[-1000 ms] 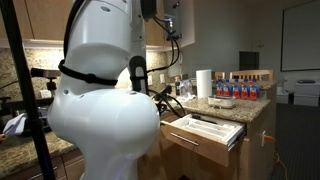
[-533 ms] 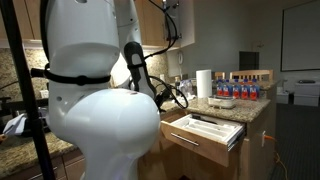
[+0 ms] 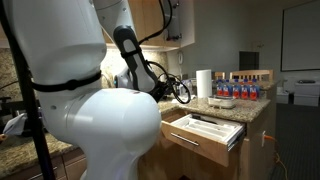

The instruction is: Open the top drawer

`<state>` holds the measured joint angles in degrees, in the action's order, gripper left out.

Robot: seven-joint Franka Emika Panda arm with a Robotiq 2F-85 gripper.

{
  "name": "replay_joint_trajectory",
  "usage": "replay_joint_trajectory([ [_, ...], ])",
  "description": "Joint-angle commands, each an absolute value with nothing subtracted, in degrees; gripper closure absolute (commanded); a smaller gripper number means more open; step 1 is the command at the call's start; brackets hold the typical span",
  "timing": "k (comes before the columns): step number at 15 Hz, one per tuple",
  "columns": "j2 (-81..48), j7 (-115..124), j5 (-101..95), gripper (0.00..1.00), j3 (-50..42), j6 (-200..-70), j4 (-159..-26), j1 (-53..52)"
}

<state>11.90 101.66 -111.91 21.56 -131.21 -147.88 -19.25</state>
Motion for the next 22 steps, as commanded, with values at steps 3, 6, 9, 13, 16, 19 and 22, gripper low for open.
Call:
replay_joint_trajectory([
  [3, 17.2, 106.8, -110.5, 0.00, 17.3, -131.5, -148.8, -21.0],
  [6, 19.7, 109.0, -111.3, 0.00, 15.1, -133.0, -149.0, -20.7],
  [9, 22.2, 111.5, -111.9, 0.00, 11.1, -137.7, -148.9, -19.9],
  [13, 23.4, 113.2, -113.6, 0.00, 4.0, -146.6, -147.9, -18.1],
  [16, 20.0, 111.8, -114.3, 0.00, -1.2, -154.3, -145.7, -16.4],
  [19, 15.2, 110.3, -114.1, 0.00, -6.2, -160.6, -143.1, -15.8],
  [22, 8.7, 108.4, -112.5, 0.00, -9.3, -166.3, -139.7, -15.6],
])
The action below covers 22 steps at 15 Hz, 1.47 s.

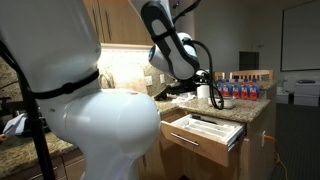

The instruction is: Open the top drawer

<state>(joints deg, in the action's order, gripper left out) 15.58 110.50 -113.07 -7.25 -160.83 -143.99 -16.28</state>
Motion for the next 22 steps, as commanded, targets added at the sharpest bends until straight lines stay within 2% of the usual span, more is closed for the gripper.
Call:
replay_joint_trajectory([
  [1, 6.5, 107.3, -111.8, 0.00, -9.9, -167.9, -138.6, -15.6],
  [3, 2.4, 103.8, -109.3, 0.00, -10.4, -169.9, -137.0, -15.4],
  [7, -3.5, 105.4, -111.9, 0.00, -11.5, -182.9, -132.4, -15.5],
  [11, -4.4, 107.3, -110.4, 0.00, -12.3, -192.6, -130.0, -14.4],
  [12, -4.9, 107.0, -109.6, 0.00, -12.9, -192.3, -130.5, -14.5],
  [13, -4.8, 96.9, -100.5, 0.00, -8.3, -190.3, -133.9, -8.5],
  [14, -5.5, 95.6, -97.9, 0.00, -8.1, -189.3, -135.1, -7.5],
  [15, -7.1, 101.4, -102.5, 0.00, -12.1, -189.1, -134.4, -11.1],
  [18, -11.3, 99.8, -100.8, 0.00, -13.8, -188.6, -137.4, -10.5],
  [19, -12.3, 90.5, -92.7, 0.00, -8.5, -186.8, -140.5, -4.9],
  [20, -14.4, 97.3, -98.0, 0.00, -13.8, -187.0, -139.5, -10.5],
  [22, -16.6, 94.6, -95.9, 0.00, -13.6, -187.2, -141.1, -10.5],
])
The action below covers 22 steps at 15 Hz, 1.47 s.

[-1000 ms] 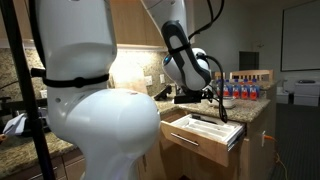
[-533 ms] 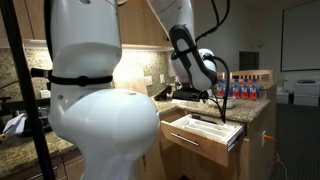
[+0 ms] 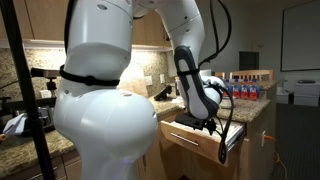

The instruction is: Open the top drawer

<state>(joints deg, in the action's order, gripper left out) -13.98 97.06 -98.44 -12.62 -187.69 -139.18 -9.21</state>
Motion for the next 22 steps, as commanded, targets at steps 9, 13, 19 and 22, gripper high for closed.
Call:
replay_joint_trajectory([
  [9, -12.2, 93.4, -94.7, 0.00, -13.4, -183.4, -145.2, -20.1],
  [13, -3.0, 91.1, -91.3, 0.00, -13.3, -177.3, -150.2, -24.1],
  [19, 13.2, 82.6, -82.0, 0.00, -12.7, -168.0, -155.4, -25.1],
  [22, 18.8, 75.7, -75.3, 0.00, -12.9, -164.3, -155.6, -25.6],
])
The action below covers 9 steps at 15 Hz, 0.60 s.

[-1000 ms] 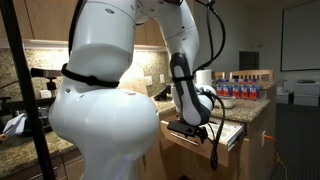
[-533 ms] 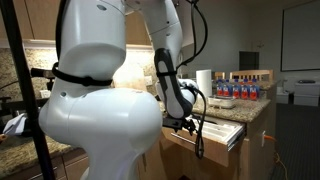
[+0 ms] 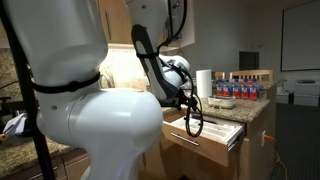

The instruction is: Open the top drawer

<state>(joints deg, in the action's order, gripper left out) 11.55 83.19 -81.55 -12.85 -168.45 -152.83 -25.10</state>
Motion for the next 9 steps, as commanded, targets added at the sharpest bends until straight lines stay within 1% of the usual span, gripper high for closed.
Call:
replay_joint_trajectory([
  [1, 19.6, 71.7, -70.7, 0.00, -5.9, -164.9, -155.5, -18.8],
  [2, 15.8, 78.0, -76.3, 0.00, -11.6, -166.4, -153.5, -24.0],
  [5, 18.4, 74.3, -72.5, 0.00, -7.2, -166.0, -154.1, -20.0],
  [9, 18.4, 74.3, -72.5, 0.00, -6.8, -166.0, -154.5, -19.6],
])
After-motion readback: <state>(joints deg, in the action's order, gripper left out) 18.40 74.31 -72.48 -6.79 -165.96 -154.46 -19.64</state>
